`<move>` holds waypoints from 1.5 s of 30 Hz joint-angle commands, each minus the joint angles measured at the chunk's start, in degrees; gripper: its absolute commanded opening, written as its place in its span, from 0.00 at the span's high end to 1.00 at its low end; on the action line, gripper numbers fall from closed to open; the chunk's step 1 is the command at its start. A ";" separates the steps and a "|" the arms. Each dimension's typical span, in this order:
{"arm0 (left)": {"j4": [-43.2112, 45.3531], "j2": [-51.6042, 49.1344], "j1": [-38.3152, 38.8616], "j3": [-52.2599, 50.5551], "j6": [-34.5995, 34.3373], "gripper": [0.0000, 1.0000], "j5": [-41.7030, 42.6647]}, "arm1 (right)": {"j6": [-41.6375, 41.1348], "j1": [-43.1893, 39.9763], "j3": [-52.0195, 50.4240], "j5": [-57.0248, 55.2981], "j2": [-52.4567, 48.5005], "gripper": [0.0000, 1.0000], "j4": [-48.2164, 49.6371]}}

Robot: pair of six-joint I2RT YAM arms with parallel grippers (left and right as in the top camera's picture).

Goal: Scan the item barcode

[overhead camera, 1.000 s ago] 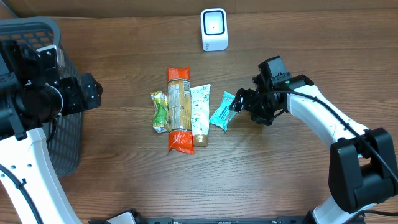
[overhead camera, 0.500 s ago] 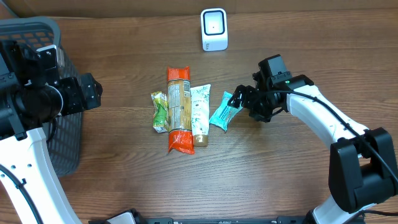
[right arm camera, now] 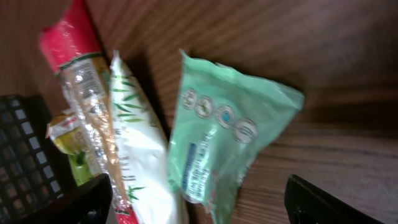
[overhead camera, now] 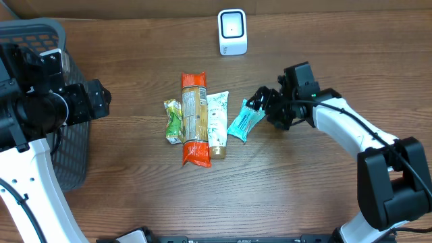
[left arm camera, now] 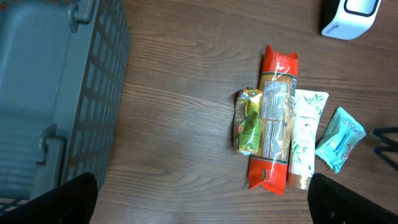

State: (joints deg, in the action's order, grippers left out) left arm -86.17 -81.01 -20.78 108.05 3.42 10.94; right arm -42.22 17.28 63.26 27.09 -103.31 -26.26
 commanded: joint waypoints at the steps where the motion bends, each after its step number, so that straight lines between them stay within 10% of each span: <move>1: -0.02 -0.26 -0.20 0.37 1.09 0.00 0.68 | -5.35 -0.15 -2.99 -0.28 0.52 0.11 2.19; 45: -0.04 -0.26 -0.20 0.37 1.11 0.00 0.68 | -14.78 4.52 -6.69 -13.60 0.52 0.10 5.16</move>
State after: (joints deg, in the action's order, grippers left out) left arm -86.19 -81.01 -20.78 108.05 3.42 10.96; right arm -56.97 21.47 57.21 14.22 -103.28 -21.02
